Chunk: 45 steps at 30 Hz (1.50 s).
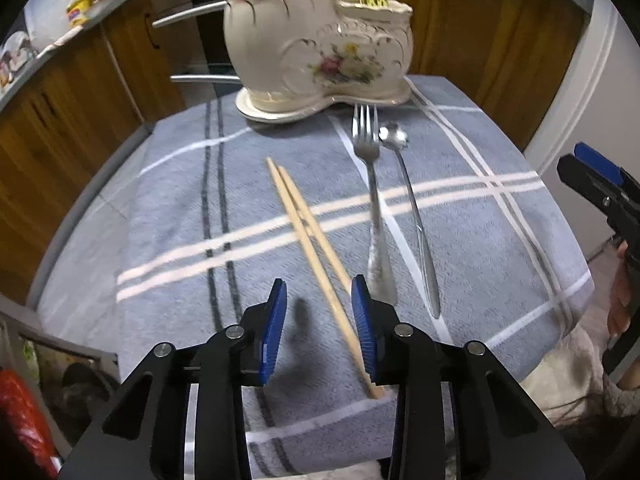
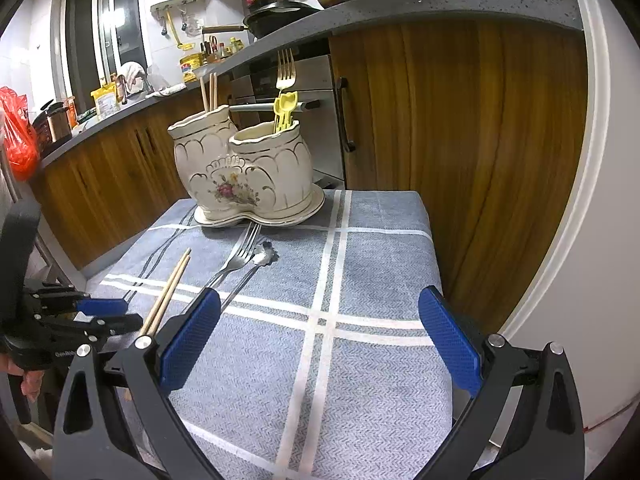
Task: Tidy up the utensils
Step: 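Close the left tool on a chopstick while the right tool grips the silver spoon handle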
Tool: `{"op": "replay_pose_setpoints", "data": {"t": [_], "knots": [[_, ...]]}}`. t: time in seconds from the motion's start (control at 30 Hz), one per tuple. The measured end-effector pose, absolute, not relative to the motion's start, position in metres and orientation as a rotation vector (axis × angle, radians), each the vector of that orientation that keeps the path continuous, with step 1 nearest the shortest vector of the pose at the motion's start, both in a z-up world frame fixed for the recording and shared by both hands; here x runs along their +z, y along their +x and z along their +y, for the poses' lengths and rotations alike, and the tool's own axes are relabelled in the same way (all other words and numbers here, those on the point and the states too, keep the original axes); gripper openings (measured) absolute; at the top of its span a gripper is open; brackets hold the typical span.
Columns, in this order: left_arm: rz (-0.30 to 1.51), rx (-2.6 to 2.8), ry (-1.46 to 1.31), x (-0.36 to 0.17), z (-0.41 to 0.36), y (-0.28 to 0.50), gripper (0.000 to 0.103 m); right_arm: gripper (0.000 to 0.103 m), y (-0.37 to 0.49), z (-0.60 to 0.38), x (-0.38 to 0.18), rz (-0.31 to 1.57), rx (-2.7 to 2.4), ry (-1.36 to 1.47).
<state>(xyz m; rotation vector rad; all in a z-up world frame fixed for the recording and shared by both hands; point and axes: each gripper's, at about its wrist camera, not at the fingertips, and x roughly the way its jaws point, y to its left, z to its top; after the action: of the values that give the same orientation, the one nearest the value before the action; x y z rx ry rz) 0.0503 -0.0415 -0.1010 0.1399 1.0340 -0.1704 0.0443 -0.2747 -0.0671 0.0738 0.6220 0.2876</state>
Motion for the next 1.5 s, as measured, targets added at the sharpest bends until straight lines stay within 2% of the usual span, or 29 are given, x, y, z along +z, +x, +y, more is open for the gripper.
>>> {"op": "replay_pose_setpoints", "data": {"t": [0.03,0.17,0.63,1.0,1.27,1.37,1.5], "knots": [[1.041,-0.168,0.146,-0.103,-0.042,0.051,0.028,0.098,0.044,-0.275,-0.067,0.621,0.287,0.074],[1.063,-0.175,0.142,-0.11,-0.043,0.053,0.028,0.098,0.045,-0.275,-0.068,0.624,0.288,0.075],[1.075,-0.125,0.183,-0.113,-0.042,0.069,0.009,0.098,0.043,-0.277,-0.067,0.617,0.293,0.073],[1.031,-0.13,0.132,-0.102,-0.019,0.057,0.006,0.098,0.048,-0.283,-0.071,0.644,0.257,0.088],[0.953,-0.172,0.085,-0.079,-0.004,0.045,0.006,0.098,0.065,-0.263,-0.087,0.756,0.302,0.115],[0.932,-0.191,0.082,-0.076,-0.002,0.044,0.006,0.088,0.073,-0.244,-0.09,0.807,0.33,0.113],[0.911,-0.212,0.06,-0.073,0.002,0.041,0.006,0.065,0.089,-0.221,-0.096,0.893,0.361,0.129]]}}
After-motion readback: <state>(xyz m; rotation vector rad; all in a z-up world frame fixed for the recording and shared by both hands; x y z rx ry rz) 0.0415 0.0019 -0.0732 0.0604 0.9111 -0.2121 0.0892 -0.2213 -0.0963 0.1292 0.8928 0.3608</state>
